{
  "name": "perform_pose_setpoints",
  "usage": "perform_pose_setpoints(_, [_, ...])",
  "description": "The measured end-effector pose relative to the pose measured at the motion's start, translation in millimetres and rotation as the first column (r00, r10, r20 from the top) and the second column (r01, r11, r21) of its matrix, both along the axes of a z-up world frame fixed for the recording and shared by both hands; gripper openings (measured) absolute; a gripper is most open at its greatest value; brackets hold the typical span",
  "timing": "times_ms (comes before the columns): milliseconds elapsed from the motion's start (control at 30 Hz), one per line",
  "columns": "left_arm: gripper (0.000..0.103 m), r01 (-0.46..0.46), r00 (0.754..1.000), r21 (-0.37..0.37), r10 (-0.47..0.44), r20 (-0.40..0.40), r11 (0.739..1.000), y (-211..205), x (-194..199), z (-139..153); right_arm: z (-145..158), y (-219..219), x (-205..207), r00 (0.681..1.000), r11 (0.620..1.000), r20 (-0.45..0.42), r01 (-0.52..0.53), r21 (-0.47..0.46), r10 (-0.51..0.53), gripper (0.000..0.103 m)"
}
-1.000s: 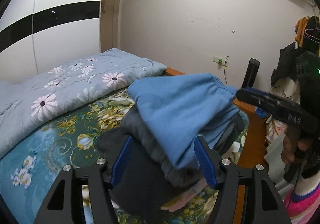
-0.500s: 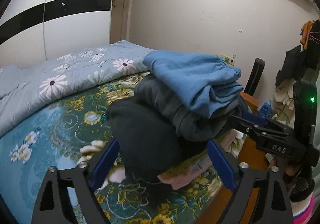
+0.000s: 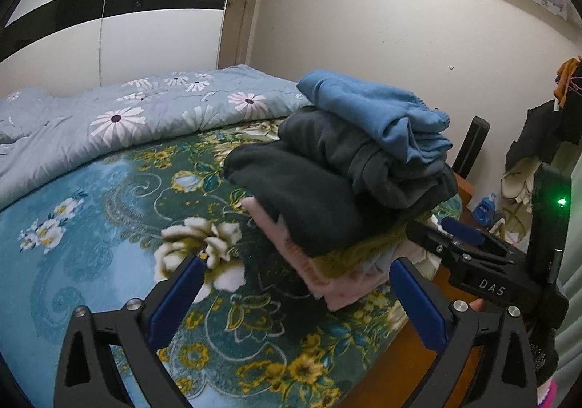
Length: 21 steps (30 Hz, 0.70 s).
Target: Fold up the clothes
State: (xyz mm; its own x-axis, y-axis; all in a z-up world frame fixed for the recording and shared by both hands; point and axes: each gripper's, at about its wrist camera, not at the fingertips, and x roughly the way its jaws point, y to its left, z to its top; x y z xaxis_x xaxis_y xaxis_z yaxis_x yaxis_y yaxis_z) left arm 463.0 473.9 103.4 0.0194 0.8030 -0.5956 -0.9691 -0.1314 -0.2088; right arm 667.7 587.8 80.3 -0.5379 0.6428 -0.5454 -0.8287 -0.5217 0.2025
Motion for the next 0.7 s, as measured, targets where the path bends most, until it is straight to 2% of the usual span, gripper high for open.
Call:
perform_pose_setpoints(233, [0.103,-0.007,1.000,0.002,0.006,0.021,1.000,-15.3,-7.8,-5.9,1.1,-23.0,-2.7,0.995,0.996,0.061,0.073,0.047,-0.075,0.090])
perform_pose_setpoints(333, [0.103,0.002,1.000,0.017,-0.002,0.022,1.000,-23.4,-5.9,-5.7,2.8,-30.5,-0.2,0.995,0.995,0.038,0.088,0.053,-0.090,0.090])
perform_pose_setpoints(567, [0.103,-0.066,0.994,0.015,0.067,-0.081,0.998,-36.1,2.8,-2.8,1.2,-41.9,-0.1,0.990,0.991,0.045,0.133,0.029,-0.135,0.090])
perform_pose_setpoints(700, [0.103,-0.060,0.996,0.014,0.060,-0.060,0.998,-42.0,3.3,-3.3,1.4,-48.6,-1.0,0.988,0.989,0.043,0.146,0.029,-0.147,0.090])
